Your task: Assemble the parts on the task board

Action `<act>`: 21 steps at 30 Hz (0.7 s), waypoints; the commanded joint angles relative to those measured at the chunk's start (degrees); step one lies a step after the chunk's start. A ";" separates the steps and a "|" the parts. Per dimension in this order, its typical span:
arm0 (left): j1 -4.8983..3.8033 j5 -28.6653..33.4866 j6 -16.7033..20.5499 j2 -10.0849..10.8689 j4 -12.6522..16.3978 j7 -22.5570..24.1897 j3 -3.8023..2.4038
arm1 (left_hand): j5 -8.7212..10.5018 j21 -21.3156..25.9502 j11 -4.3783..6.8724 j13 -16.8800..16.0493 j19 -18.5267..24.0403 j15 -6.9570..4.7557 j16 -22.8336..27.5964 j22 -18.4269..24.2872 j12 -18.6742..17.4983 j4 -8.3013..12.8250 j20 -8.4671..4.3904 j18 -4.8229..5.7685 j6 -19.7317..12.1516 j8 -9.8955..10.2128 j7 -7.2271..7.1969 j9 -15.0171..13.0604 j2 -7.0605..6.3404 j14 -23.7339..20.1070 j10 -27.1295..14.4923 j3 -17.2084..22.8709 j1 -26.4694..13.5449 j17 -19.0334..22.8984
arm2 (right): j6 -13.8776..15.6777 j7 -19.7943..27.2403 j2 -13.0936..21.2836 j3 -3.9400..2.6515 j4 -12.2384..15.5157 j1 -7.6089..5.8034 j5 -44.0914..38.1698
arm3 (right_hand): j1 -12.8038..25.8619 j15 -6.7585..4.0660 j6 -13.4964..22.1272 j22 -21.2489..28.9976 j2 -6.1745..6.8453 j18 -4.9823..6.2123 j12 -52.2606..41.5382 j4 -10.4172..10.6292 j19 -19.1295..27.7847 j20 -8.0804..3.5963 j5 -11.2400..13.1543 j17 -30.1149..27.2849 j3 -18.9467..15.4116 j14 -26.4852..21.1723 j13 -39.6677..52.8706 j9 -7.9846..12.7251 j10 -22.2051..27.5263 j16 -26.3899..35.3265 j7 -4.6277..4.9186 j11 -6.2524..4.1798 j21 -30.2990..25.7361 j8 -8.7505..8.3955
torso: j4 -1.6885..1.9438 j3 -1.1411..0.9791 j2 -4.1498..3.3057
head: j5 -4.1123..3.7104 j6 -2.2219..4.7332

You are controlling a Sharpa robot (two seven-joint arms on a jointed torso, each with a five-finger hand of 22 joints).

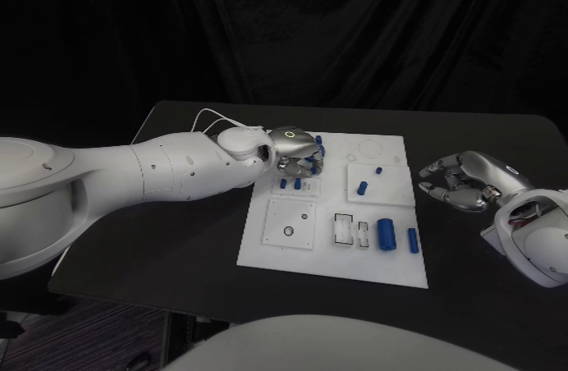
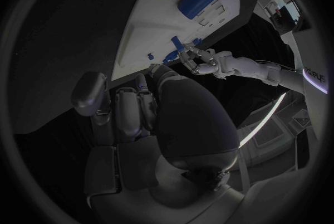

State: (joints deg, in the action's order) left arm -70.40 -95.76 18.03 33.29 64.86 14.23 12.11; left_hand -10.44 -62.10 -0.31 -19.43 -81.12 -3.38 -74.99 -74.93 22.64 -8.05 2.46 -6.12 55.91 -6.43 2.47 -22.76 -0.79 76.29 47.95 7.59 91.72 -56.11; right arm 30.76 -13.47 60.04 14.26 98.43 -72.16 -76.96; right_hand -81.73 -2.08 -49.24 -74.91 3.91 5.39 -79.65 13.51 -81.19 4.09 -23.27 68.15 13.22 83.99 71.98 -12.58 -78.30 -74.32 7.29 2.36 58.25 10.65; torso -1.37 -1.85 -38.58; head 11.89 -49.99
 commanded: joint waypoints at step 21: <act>0.43 -0.18 4.99 1.58 1.27 -0.01 -0.05 | 0.07 -2.31 0.44 1.77 -1.14 -0.82 1.14 -8.14 -1.94 0.61 -0.58 1.06 1.55 0.48 0.13 -0.50 -1.50 -0.18 6.98 4.28 -0.33 2.58 | -0.20 -0.40 -0.30 -0.03 -0.15 0.34 -0.10 | 0.07 0.06 -0.46 -6.83 -0.02 0.62 0.17 -0.03 -0.10 -0.08 -0.33 -0.12 0.43 0.62 -0.16 0.11 0.13 0.24 -0.02 -0.14 -0.40 0.05 | 0.05 0.03 -0.02 | -0.03 -0.01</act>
State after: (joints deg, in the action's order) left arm -70.02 -95.83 20.51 34.62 65.42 13.77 12.11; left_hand -10.20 -64.45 0.15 -17.68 -81.96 -4.00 -74.09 -74.92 20.88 -7.36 2.04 -6.14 57.33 -6.19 2.66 -23.23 -1.74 76.06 54.53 11.58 91.29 -53.62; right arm 30.66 -13.50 59.75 14.26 98.28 -71.97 -76.95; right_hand -81.73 -2.08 -49.24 -74.90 3.91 5.39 -79.65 13.51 -81.19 4.09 -23.26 68.13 13.22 83.99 71.95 -12.57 -78.30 -74.32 7.29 2.36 58.25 10.65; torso -1.32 -1.82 -38.58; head 11.87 -49.99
